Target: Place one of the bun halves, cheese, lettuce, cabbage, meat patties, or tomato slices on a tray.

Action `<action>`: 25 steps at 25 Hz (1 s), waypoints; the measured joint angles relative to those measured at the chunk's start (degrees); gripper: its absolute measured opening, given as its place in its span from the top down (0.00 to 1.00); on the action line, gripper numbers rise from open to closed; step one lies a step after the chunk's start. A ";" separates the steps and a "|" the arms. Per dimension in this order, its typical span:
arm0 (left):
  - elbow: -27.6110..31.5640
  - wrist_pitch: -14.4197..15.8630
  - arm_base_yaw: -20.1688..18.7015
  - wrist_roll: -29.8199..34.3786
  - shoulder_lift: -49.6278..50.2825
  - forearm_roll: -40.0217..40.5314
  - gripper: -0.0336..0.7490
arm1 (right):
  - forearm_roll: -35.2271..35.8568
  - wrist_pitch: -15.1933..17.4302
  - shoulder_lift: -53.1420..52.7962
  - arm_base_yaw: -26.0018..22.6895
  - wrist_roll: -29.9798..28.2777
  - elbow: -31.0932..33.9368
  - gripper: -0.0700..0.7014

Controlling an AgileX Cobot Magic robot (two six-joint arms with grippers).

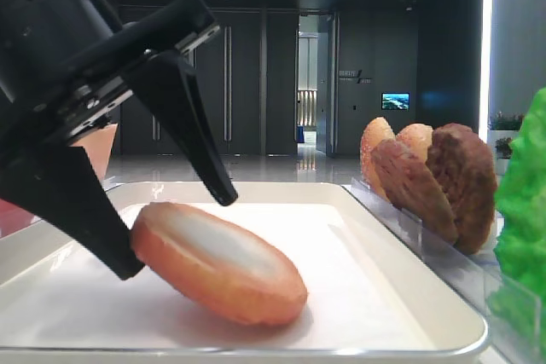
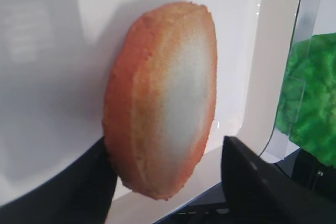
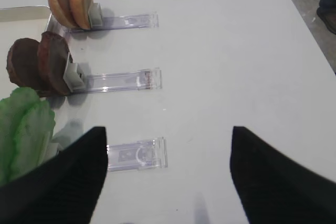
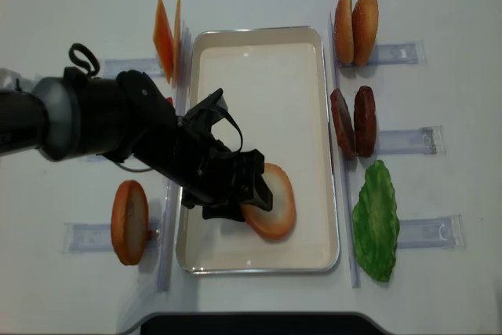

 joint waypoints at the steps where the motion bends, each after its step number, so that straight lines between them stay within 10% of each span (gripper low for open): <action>1: 0.00 0.00 0.00 -0.28 0.00 0.30 0.33 | 0.00 0.00 0.00 0.00 0.00 0.00 0.30; 15: -1.77 3.52 0.00 -16.59 -5.15 19.10 0.30 | 0.00 0.00 0.00 0.00 0.00 0.00 0.30; 25: -13.86 28.37 0.00 -31.55 -10.33 44.70 0.30 | 0.00 0.00 0.00 0.00 0.00 0.00 0.30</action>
